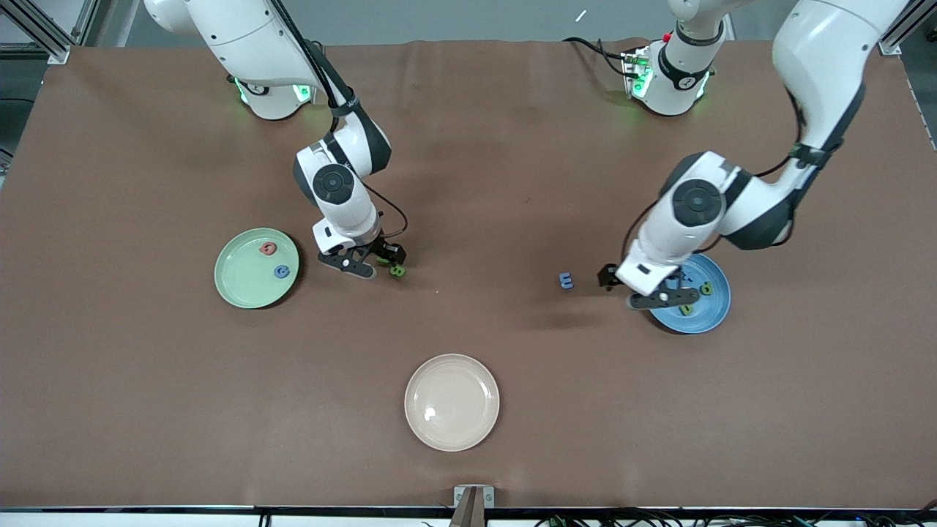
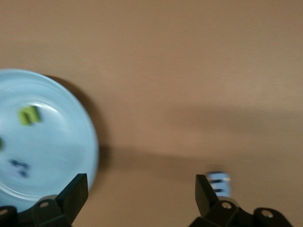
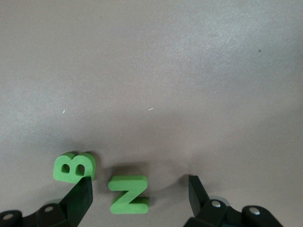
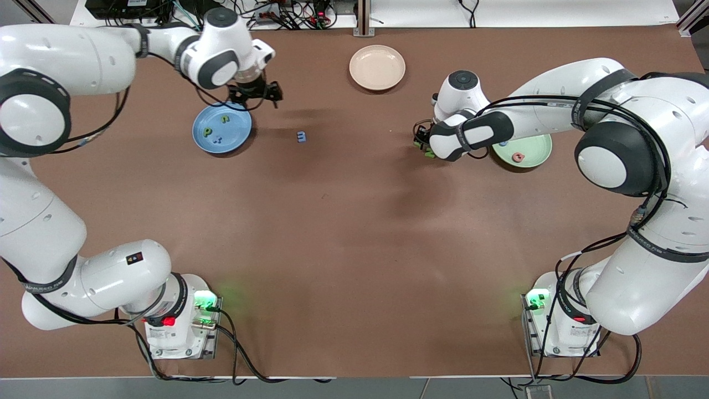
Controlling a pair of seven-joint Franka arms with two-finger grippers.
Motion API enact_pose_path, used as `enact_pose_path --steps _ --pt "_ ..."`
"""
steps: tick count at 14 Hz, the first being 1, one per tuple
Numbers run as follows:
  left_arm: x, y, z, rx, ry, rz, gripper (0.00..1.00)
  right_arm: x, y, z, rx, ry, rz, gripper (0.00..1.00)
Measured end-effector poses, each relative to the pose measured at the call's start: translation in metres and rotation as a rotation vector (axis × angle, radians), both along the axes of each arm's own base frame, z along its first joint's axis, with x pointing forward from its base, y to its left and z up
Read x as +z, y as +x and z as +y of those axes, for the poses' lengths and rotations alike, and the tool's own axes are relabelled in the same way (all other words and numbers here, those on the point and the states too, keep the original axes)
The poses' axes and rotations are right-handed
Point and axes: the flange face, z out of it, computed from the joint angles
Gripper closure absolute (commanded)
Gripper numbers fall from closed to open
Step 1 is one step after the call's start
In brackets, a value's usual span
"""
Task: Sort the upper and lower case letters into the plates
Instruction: 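Reach the left gripper to the blue m while the right gripper approaches the Z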
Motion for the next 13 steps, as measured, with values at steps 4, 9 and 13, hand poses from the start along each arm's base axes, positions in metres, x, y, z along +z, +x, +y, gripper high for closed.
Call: enact_pose_path --steps 4,9,13 --pt "-0.015 -0.007 -0.052 0.11 -0.052 0.034 0.0 -0.002 -0.005 0.005 0.004 -0.001 0.003 0.3" --pt "-0.057 -0.018 -0.087 0.161 -0.029 0.082 0.02 -0.003 -0.005 0.003 0.0 0.011 -0.019 0.33" --pt "-0.076 -0.025 -0.094 0.159 0.007 0.09 0.08 -0.011 -0.003 0.002 -0.012 0.035 -0.058 0.34"
